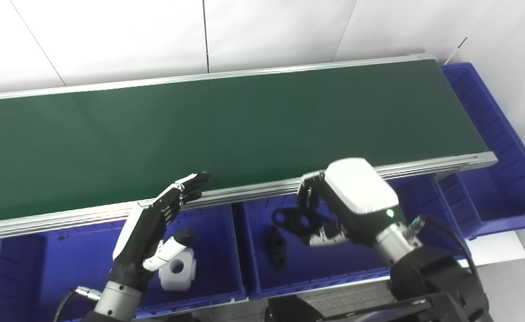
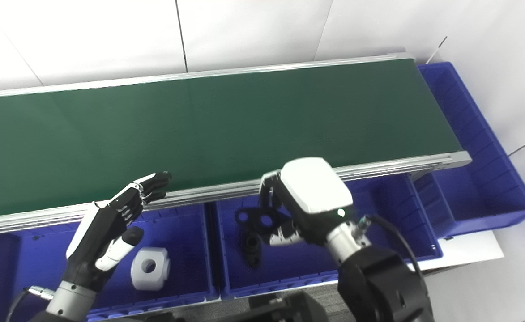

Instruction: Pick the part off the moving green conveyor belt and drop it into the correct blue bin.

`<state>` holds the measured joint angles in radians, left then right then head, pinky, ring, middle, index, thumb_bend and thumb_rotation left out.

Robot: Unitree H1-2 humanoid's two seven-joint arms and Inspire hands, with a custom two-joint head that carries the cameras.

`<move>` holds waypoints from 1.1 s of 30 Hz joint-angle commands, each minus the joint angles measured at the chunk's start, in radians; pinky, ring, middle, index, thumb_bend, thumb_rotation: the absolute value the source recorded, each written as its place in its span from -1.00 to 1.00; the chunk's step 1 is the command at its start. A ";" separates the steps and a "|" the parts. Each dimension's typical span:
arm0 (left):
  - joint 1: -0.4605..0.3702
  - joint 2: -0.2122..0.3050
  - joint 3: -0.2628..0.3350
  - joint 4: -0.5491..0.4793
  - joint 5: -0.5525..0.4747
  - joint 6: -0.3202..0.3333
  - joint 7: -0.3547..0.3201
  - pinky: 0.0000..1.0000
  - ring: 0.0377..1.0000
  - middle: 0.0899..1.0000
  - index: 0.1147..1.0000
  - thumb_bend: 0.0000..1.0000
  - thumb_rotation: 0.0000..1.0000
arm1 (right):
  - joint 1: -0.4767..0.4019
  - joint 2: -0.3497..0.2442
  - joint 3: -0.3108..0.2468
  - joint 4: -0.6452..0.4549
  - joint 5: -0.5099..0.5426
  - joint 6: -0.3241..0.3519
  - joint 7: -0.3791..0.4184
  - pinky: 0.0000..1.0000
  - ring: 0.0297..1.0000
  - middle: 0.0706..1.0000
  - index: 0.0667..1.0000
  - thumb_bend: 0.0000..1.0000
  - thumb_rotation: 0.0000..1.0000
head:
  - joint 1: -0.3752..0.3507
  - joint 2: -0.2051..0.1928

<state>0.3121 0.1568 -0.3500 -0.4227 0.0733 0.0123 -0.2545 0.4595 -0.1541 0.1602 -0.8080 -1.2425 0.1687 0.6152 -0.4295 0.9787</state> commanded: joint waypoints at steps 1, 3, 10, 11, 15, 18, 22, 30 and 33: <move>-0.013 -0.003 0.003 -0.020 -0.002 -0.020 -0.001 0.65 0.75 0.75 0.57 0.48 0.73 | 0.019 0.009 -0.011 0.035 -0.002 -0.049 -0.102 -0.68 -0.60 -0.14 -0.10 0.05 -1.00 | 0.010 0.001; -0.012 -0.004 0.004 -0.021 0.000 -0.018 -0.001 0.64 0.75 0.75 0.57 0.47 0.72 | 0.025 0.011 -0.011 0.076 0.002 -0.059 -0.158 -0.72 -0.64 -0.14 -0.10 0.05 -1.00 | 0.010 0.001; -0.005 -0.005 0.002 -0.024 0.009 -0.020 0.002 0.64 0.74 0.75 0.58 0.45 0.74 | 0.008 -0.016 -0.012 0.208 0.017 -0.108 -0.388 -0.39 -0.26 -0.17 -0.02 0.04 -0.98 | 0.016 -0.002; -0.005 -0.005 0.001 -0.026 0.008 -0.018 0.002 0.64 0.74 0.75 0.58 0.45 0.73 | 0.009 -0.016 -0.012 0.209 0.001 -0.098 -0.380 -0.29 -0.17 -0.16 -0.02 0.05 -0.98 | 0.018 -0.001; -0.003 -0.006 -0.001 -0.029 0.006 -0.016 0.000 0.65 0.74 0.75 0.58 0.44 0.72 | 0.014 -0.013 -0.009 0.203 -0.086 -0.065 -0.326 0.36 0.46 0.56 0.50 0.87 -0.10 | 0.018 -0.001; -0.003 -0.007 -0.002 -0.030 0.004 -0.017 0.000 0.65 0.74 0.75 0.57 0.43 0.71 | 0.015 -0.005 -0.010 0.191 -0.159 -0.058 -0.253 0.77 0.73 0.78 0.64 0.99 0.16 | 0.025 0.001; -0.002 -0.009 -0.003 -0.030 0.002 -0.018 0.000 0.63 0.73 0.74 0.56 0.42 0.69 | 0.017 0.007 -0.014 0.178 -0.214 -0.065 -0.189 0.99 0.90 0.89 0.72 1.00 0.32 | 0.025 0.001; -0.003 -0.009 -0.004 -0.026 0.001 -0.021 0.000 0.62 0.73 0.73 0.55 0.42 0.69 | 0.015 0.019 -0.024 0.166 -0.223 -0.077 -0.156 1.00 0.91 0.91 0.73 1.00 0.33 | 0.030 0.000; -0.002 -0.012 -0.005 -0.024 0.004 -0.021 0.001 0.62 0.72 0.72 0.55 0.41 0.68 | 0.019 0.013 -0.030 0.175 -0.136 -0.092 -0.225 0.74 0.76 0.81 0.65 1.00 0.20 | 0.043 -0.006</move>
<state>0.3158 0.1545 -0.3526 -0.4231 0.0758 0.0123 -0.2546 0.4746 -0.1363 0.1381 -0.6031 -1.4214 0.1062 0.4466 -0.3882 0.9726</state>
